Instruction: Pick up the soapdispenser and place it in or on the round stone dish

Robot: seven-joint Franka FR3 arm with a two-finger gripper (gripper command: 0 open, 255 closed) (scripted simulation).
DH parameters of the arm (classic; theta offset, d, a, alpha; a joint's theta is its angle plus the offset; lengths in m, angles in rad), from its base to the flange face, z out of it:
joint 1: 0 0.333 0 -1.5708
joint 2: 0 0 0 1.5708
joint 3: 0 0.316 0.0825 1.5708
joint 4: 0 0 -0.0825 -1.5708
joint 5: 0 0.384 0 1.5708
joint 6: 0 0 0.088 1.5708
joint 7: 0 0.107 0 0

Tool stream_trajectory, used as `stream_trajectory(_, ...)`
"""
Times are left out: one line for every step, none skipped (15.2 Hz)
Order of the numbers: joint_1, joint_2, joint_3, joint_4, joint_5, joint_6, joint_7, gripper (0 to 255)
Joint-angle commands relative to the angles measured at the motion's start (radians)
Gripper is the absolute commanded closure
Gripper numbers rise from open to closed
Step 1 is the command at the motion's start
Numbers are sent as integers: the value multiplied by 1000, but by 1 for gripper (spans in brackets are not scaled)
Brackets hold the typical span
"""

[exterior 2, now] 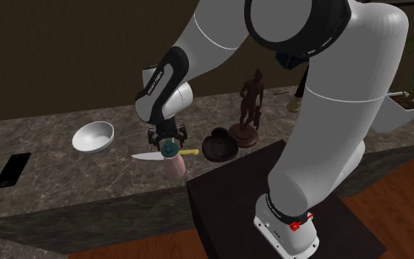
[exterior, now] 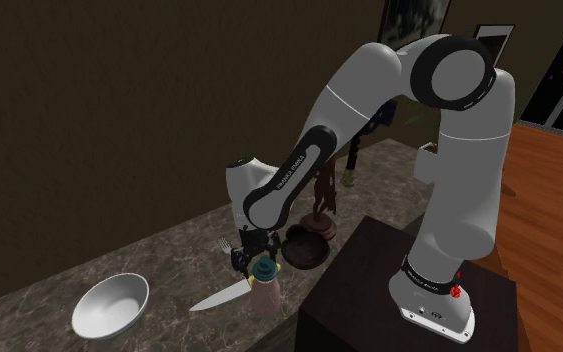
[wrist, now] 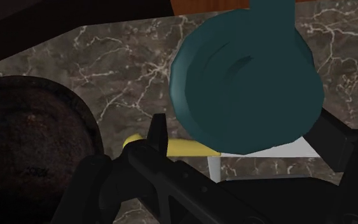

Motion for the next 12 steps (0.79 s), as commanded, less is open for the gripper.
stream_trajectory(0,4,-1,-2,-1,6,0,0)
stream_trajectory(0,4,-1,-2,-1,6,0,0)
stream_trajectory(0,4,-1,-2,-1,6,0,0)
stream_trajectory(0,4,-1,-2,-1,6,0,0)
stream_trajectory(0,4,-1,-2,-1,6,0,0)
stream_trajectory(0,4,-1,-2,-1,5,0,0)
stream_trajectory(0,4,-1,-2,-1,5,0,255)
stream_trajectory(0,4,-1,-2,-1,5,0,255)
stream_trajectory(0,4,-1,-1,-1,5,0,255)
stream_trajectory(1,4,-1,-1,-1,5,0,255)
stream_trajectory(1,5,-1,-1,-1,6,1,255)
stream_trajectory(1,5,-1,0,-2,5,1,255)
